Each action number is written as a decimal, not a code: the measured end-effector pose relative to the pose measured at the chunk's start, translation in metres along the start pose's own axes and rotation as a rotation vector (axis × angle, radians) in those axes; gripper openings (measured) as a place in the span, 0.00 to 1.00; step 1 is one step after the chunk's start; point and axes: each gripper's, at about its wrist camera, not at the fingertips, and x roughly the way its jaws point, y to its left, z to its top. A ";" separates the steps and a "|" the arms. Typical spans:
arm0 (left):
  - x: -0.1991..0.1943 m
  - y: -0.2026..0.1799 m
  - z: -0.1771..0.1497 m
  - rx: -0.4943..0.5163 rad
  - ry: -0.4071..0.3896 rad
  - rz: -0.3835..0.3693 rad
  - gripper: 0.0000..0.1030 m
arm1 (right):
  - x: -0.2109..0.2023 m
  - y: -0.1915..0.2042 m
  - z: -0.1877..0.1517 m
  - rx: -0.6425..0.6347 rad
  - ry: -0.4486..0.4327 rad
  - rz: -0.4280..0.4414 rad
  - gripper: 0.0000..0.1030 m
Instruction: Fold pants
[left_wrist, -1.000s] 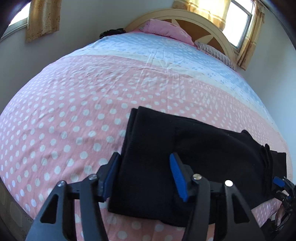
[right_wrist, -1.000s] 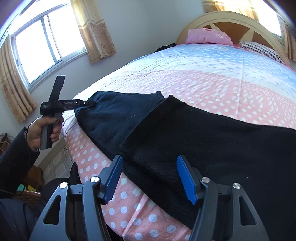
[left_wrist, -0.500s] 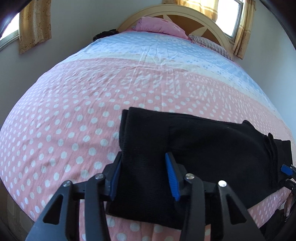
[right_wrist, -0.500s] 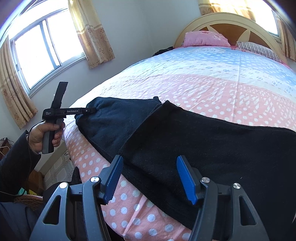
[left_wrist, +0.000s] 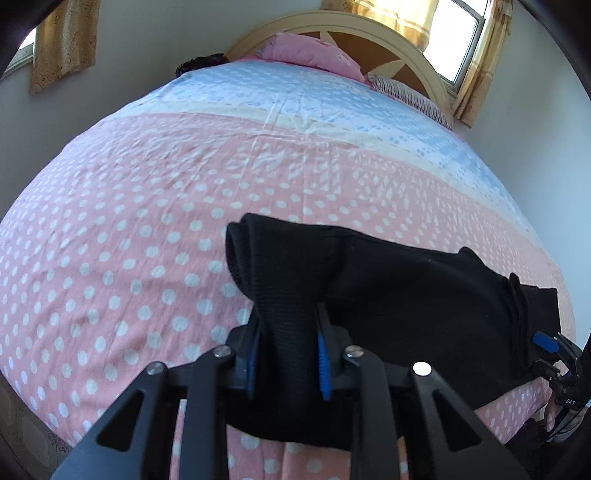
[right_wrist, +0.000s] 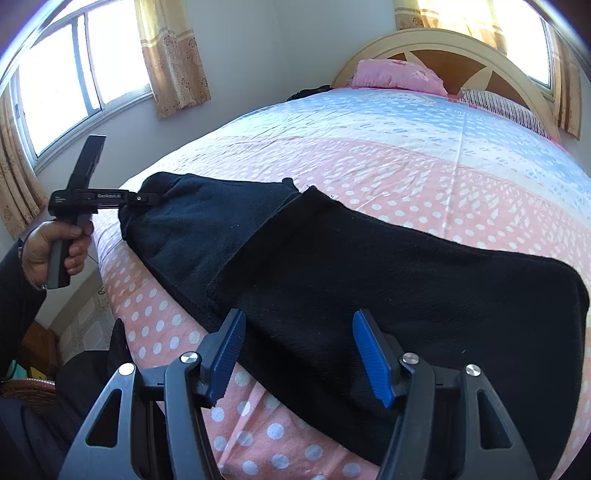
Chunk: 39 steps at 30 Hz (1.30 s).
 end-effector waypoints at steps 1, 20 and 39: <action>-0.005 -0.002 0.001 -0.002 -0.008 -0.002 0.24 | -0.002 -0.001 0.001 0.001 -0.004 -0.007 0.60; -0.073 -0.094 0.030 -0.013 -0.083 -0.347 0.24 | -0.048 -0.036 0.008 0.037 -0.027 -0.178 0.60; -0.030 -0.328 0.021 0.298 0.114 -0.479 0.24 | -0.110 -0.163 -0.049 0.339 -0.045 -0.380 0.60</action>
